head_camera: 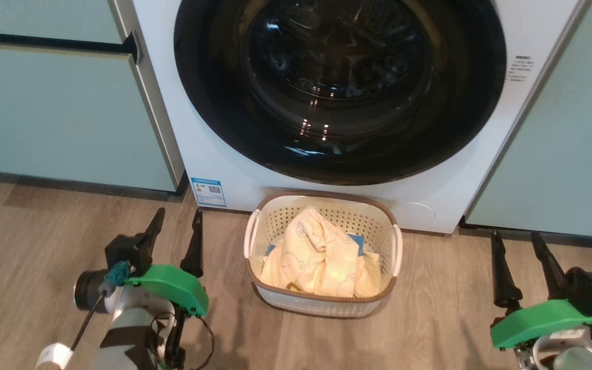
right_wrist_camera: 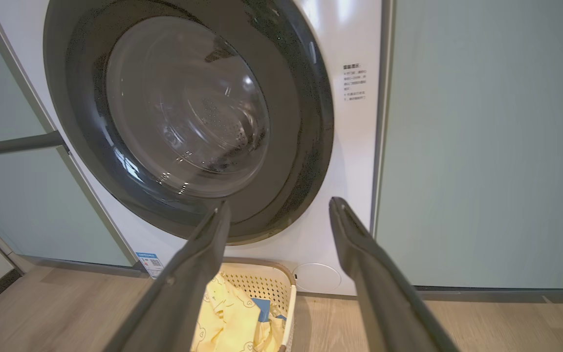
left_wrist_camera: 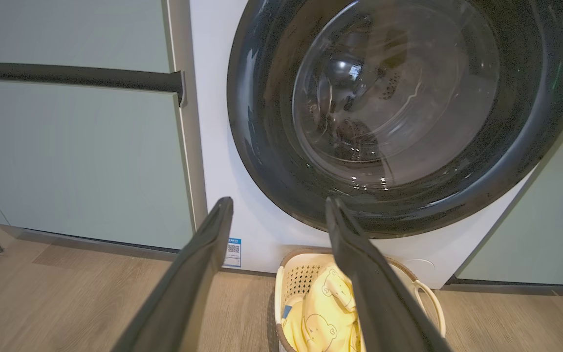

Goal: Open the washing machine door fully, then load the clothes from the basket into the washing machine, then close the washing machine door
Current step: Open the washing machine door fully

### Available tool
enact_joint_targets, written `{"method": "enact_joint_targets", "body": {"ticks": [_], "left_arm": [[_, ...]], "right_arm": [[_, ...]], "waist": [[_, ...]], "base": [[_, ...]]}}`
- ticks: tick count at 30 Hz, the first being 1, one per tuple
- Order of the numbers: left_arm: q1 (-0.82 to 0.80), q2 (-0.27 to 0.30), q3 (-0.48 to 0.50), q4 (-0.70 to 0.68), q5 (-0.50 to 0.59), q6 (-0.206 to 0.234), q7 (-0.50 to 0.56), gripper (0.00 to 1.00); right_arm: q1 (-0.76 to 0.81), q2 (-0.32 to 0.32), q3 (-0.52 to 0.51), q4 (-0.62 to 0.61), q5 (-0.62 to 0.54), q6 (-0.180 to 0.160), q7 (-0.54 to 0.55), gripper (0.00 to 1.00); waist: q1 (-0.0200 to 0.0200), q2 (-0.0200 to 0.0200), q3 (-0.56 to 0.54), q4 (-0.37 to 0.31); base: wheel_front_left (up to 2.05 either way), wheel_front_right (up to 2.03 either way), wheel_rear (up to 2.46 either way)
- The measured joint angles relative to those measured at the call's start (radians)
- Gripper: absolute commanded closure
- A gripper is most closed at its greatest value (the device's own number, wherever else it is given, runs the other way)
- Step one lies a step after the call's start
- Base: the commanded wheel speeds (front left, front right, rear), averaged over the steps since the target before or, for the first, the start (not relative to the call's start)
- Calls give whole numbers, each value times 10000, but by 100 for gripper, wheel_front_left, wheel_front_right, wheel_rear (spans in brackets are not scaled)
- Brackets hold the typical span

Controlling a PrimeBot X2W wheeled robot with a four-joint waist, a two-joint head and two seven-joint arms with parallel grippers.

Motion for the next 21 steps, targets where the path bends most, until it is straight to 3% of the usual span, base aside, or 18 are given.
{"method": "enact_joint_targets", "body": {"ticks": [21], "left_arm": [[-1, -4, 25, -109, 42, -46, 0, 0]], "right_arm": [[6, -2, -8, 58, 27, 0, 0, 0]], "waist": [[0, 0, 56, -91]], "base": [[107, 138, -245]]}}
